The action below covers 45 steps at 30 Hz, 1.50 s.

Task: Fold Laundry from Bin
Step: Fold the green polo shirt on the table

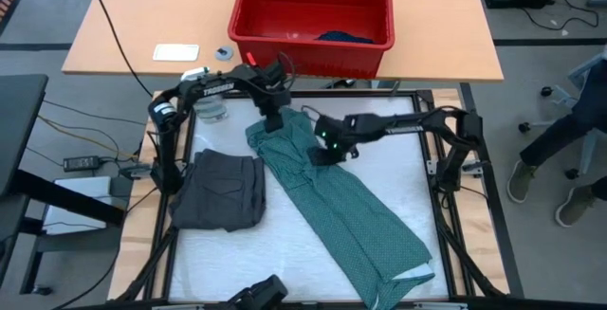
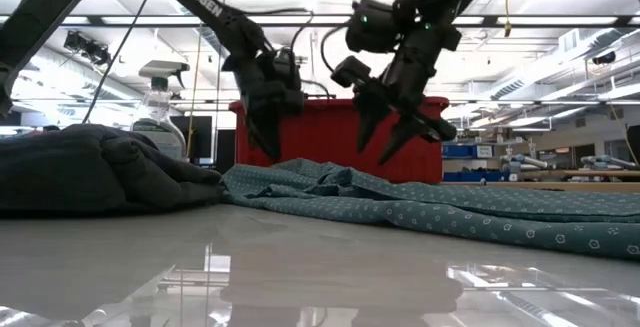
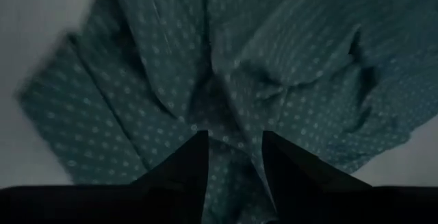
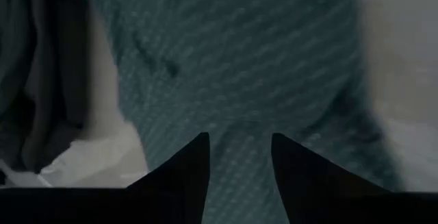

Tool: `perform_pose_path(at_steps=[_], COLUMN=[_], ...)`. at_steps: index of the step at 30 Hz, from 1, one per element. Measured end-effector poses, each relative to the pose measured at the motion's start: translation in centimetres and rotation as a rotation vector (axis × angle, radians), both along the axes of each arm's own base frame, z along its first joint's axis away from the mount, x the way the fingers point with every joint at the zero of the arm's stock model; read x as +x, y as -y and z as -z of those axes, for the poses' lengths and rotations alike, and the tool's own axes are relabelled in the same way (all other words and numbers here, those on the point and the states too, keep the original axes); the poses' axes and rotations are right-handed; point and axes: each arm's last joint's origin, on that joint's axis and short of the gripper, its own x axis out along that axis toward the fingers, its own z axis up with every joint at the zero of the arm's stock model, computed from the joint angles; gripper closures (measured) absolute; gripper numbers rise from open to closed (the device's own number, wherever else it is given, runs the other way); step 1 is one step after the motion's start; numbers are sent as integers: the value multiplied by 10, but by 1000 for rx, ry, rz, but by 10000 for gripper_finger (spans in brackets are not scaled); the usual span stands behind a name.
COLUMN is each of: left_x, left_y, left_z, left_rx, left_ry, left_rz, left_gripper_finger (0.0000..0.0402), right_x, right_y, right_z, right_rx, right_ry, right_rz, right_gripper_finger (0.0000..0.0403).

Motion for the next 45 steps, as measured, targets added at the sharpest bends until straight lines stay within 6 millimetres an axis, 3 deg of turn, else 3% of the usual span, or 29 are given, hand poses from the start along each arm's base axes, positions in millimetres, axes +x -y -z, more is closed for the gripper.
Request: perform_pose_path(at_steps=[11,18,24,32,37,42,45], left_x=[-2,-5,-4,8,15,14,13], left_y=[11,6,7,20,22,23,24], left_z=[23,12,11,17,16,16,17], left_rx=[-35,-32,-23,16,54,57,47], left_ry=[-17,0,16,51,97,92,82], left_rz=[12,-39,-22,67,94,119,124], left_gripper_finger=[260,260,260,264,317,385,396], right_x=[10,13,26,26,28,27,27], right_y=[-19,-27,-43,-52,-54,-50,-47], right_z=[-3,-3,-10,-10,-11,-11,-10], right_rx=[-32,-138,-529,-772,-857,-873,-877], right_ry=[41,53,165,142,196,188,182], right_rz=[72,76,-274,-629,-897,-926,-916], right_gripper_finger=[240,241,241,242,260,278,279])
